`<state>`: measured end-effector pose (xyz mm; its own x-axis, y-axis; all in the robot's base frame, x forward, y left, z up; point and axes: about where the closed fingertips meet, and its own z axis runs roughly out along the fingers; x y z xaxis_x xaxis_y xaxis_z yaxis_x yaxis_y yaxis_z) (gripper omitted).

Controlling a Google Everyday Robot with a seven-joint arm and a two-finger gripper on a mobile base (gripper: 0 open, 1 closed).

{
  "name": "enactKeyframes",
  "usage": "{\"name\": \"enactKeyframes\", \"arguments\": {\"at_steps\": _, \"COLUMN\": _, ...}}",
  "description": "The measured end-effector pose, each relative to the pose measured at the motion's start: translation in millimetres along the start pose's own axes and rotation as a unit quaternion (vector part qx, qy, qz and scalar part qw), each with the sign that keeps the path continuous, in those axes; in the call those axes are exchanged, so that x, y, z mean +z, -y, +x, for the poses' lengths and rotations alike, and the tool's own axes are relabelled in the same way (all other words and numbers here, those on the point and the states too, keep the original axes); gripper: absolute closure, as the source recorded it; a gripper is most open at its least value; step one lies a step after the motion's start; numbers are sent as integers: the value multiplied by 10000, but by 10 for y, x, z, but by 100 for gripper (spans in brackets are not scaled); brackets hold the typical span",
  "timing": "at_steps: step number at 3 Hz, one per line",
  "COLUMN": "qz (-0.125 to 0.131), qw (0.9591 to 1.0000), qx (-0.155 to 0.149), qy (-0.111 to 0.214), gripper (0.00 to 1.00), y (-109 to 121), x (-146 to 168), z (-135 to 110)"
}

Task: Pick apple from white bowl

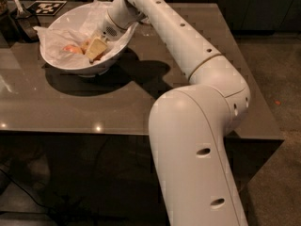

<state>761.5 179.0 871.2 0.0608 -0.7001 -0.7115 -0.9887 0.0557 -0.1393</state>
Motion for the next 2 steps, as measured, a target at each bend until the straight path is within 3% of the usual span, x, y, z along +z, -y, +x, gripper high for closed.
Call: {"name": "enactKeyframes", "arguments": {"at_steps": 2, "qz": 218, "qw": 9991, "qx": 240, "qy": 264, "gripper": 100, "y": -41, "x": -242, "z": -17}}
